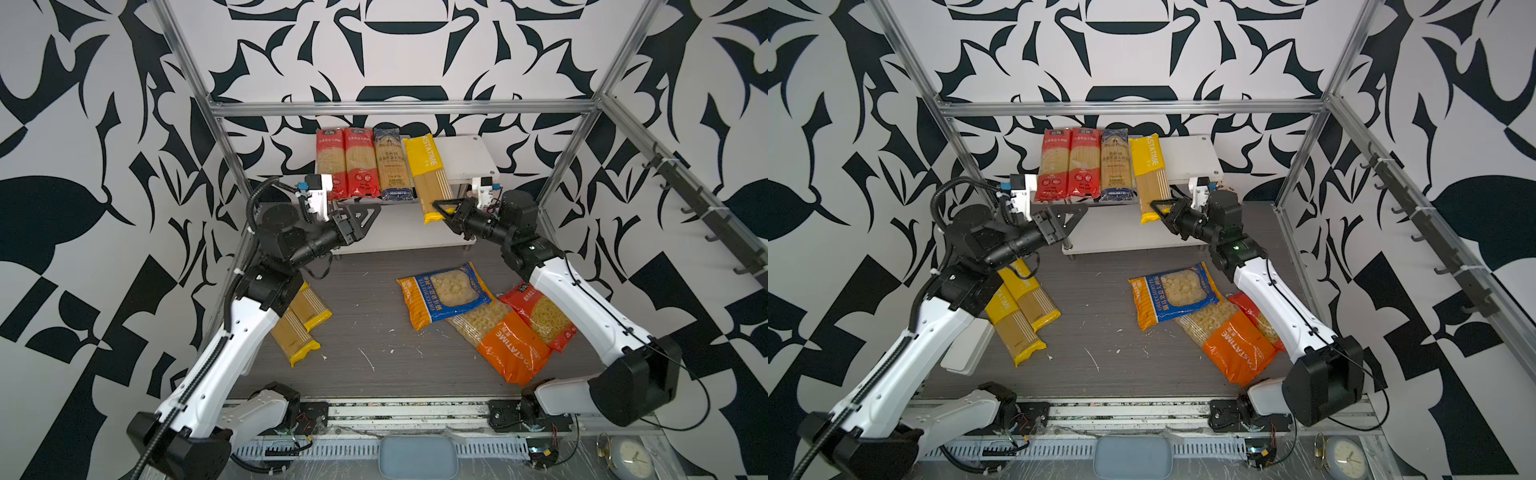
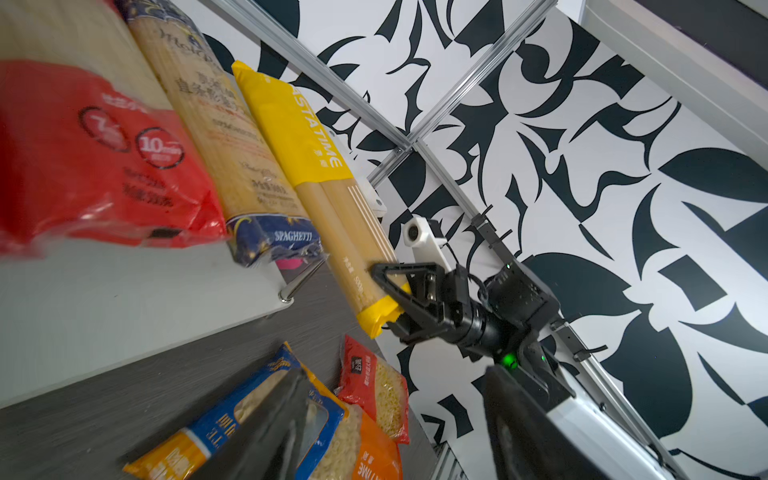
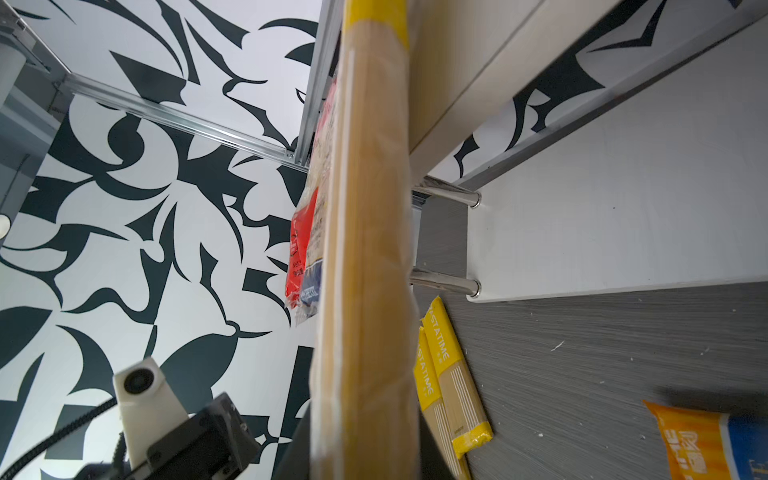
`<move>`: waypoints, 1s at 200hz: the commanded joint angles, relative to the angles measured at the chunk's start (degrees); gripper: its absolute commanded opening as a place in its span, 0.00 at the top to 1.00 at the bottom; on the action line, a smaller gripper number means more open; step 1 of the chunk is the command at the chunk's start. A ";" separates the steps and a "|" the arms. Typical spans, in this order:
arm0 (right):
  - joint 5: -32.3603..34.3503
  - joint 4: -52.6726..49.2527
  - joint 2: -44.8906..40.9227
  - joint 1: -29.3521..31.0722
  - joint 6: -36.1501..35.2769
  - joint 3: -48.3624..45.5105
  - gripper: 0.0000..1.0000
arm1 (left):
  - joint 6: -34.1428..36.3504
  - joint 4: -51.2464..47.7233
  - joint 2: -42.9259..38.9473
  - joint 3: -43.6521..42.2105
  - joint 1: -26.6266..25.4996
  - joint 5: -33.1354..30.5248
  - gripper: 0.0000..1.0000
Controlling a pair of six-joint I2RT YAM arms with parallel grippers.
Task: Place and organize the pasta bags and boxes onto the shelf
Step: 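Stand the yellow bag on the top shelf and open both grippers, then lower both grippers to the second yellow PASTATIME bag on the table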
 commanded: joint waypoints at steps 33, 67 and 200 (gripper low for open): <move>1.29 10.49 3.50 -0.23 6.20 10.15 1.00 | 3.30 -8.03 -8.49 -9.35 0.47 -7.15 0.29; 2.96 9.98 8.96 0.08 7.32 15.01 1.00 | 1.47 -7.62 -10.50 -12.79 0.47 -7.84 0.29; -1.21 12.25 7.47 1.45 5.16 8.68 0.30 | 1.57 -8.02 -12.50 -17.10 0.56 -8.45 0.30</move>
